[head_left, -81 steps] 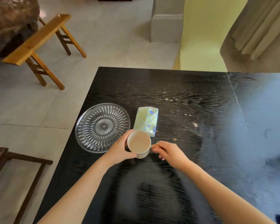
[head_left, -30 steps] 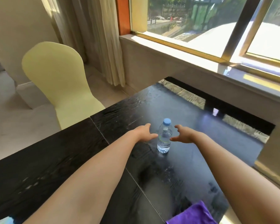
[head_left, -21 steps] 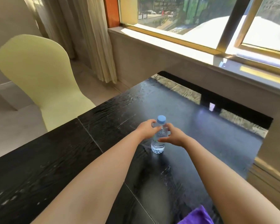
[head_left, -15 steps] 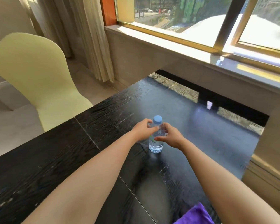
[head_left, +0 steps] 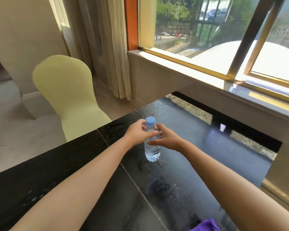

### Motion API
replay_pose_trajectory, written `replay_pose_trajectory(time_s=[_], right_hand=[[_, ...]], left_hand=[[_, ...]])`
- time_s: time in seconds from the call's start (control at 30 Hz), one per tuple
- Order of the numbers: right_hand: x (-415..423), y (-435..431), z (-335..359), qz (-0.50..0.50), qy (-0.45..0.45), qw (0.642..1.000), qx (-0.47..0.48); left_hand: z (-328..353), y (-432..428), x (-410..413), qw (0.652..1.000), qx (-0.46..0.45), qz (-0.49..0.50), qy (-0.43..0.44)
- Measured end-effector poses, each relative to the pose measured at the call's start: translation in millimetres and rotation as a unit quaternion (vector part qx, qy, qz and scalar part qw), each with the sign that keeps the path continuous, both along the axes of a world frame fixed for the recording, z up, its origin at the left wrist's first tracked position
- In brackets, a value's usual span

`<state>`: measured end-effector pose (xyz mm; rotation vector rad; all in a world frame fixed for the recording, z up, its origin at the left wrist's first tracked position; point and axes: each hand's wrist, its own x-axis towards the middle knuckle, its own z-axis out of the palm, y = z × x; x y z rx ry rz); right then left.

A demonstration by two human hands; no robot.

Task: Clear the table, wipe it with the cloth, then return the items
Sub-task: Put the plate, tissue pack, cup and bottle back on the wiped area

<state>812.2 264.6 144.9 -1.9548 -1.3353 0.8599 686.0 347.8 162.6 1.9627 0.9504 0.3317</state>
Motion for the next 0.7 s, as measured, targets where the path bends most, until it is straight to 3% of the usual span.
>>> replay_pose_trajectory(time_s=[0.23,0.47,0.7], right_hand=[[-87,13,24,0.073,-0.030,0.996,0.051],[-203,33,5,0.161,0.024,0.986,0.034],[-311,35,-40,0.233,0.048,0.971,-0.016]], left_hand=[[27,-13,-125,0.996,-0.032,0.075,-0.046],[8,-38,-290,0.981,-0.031,0.189,0.035],[-40,-98,-419,0.942,-0.049,0.314,0.108]])
